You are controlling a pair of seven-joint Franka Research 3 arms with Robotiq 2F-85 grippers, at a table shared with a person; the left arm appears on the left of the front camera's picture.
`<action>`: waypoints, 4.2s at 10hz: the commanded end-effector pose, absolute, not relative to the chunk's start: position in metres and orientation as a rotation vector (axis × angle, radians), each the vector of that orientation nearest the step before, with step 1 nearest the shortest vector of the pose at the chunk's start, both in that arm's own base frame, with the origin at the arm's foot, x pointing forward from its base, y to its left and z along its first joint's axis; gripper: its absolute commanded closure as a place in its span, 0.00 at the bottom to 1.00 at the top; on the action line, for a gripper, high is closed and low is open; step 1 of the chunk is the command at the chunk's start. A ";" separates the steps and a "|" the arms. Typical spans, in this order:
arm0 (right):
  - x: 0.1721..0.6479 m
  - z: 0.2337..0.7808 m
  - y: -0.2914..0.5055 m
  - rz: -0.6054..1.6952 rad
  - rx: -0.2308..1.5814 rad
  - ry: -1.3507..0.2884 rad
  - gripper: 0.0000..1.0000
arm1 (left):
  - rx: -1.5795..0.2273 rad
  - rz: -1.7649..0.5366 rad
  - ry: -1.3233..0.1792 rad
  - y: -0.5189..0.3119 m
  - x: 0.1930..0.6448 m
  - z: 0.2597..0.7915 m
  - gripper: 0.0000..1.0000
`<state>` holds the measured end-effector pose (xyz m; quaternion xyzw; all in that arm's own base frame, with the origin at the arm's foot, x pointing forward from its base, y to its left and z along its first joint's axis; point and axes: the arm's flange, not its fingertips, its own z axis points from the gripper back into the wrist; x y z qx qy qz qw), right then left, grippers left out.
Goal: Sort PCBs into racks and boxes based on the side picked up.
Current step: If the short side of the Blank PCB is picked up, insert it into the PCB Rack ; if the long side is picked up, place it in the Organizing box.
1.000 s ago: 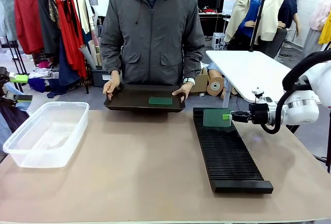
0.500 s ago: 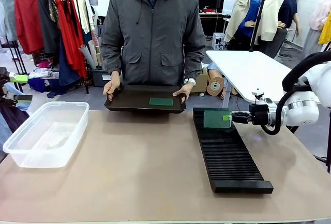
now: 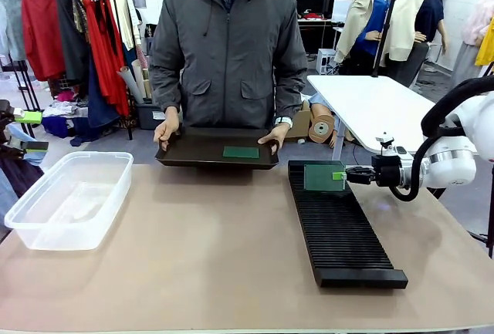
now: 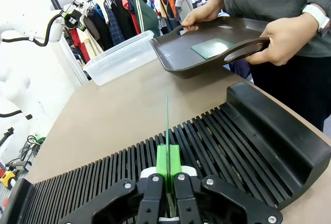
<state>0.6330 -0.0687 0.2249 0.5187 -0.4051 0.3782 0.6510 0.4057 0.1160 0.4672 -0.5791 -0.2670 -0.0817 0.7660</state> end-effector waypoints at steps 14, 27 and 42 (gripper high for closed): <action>0.642 0.223 -0.069 0.872 1.221 -0.920 1.00 | -1.265 -0.182 -0.578 0.116 0.404 0.469 0.00; 0.649 0.219 -0.068 0.929 1.243 -0.889 1.00 | -1.265 -0.182 -0.578 0.116 0.404 0.469 0.00; 0.652 0.219 -0.062 0.956 1.131 -0.922 1.00 | -1.265 -0.182 -0.578 0.116 0.404 0.469 0.00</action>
